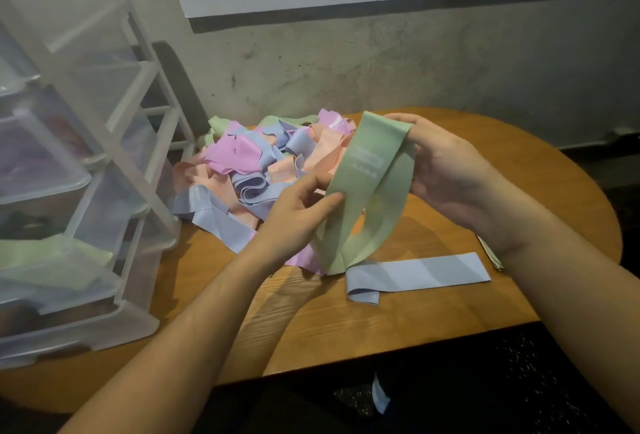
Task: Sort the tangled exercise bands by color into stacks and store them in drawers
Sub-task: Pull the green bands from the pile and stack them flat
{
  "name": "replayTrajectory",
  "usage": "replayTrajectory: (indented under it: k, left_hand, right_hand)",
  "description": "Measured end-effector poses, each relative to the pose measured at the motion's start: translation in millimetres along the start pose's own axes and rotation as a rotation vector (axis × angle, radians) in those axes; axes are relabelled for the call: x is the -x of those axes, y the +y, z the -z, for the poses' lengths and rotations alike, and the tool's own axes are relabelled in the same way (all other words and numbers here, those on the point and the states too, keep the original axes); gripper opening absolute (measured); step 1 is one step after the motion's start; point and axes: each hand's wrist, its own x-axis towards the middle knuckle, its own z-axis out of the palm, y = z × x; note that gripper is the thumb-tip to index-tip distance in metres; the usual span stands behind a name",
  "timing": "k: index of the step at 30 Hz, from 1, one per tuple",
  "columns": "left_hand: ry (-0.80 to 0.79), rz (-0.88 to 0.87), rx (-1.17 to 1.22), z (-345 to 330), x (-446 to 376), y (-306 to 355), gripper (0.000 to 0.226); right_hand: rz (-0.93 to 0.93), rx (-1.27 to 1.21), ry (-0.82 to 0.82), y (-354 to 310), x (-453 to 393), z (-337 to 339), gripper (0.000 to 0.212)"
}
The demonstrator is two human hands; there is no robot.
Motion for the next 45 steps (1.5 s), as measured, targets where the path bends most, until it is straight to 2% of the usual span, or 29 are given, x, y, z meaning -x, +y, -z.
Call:
replayTrajectory:
  k: [2,5,8,14,18,24,28,32,35,38,41,43,45]
  left_hand:
    - [0.006,-0.021,0.023,-1,-1,5,0.013]
    - [-0.001,-0.058,0.078,-3,-3,17,0.014]
    - [0.024,-0.106,0.156,-6,-5,31,0.014]
    - [0.103,-0.149,0.165,-13,-12,41,0.007]
    - [0.113,-0.101,0.201,-13,-14,42,0.008]
    - [0.050,-0.038,0.217,-9,-15,43,0.007]
    - [-0.023,-0.003,0.273,-6,-16,46,0.033]
    - [0.023,-0.011,0.148,-5,-18,51,0.014]
    - [0.064,-0.012,0.188,-8,-19,58,0.009]
    - [0.127,-0.007,0.269,-9,-24,63,0.008]
    - [0.214,0.000,0.326,-11,-32,65,0.024]
    - [0.224,0.004,0.432,-11,-38,68,0.021]
    - [0.227,0.012,0.527,-11,-45,70,0.017]
  right_hand:
    - [-0.018,-0.047,0.002,-2,1,-4,0.023]
    - [-0.040,-0.006,-0.020,-3,2,-7,0.025]
    - [-0.026,0.050,-0.036,-4,2,-9,0.016]
    - [0.063,0.159,-0.090,-9,1,-13,0.018]
    - [0.210,0.364,-0.029,-16,1,-11,0.019]
    - [0.276,0.214,-0.098,-23,1,-7,0.018]
    - [0.213,0.037,-0.150,-24,-4,-4,0.018]
    - [0.103,-0.131,-0.135,-13,-16,-6,0.013]
    - [0.038,-0.229,-0.093,-2,-22,-11,0.007]
    - [0.015,-0.239,-0.075,9,-24,-18,0.012]
    - [0.058,-0.175,-0.014,19,-20,-22,0.024]
    - [0.096,-0.092,-0.039,27,-16,-20,0.035]
    - [0.140,-0.020,-0.096,34,-11,-17,0.031]
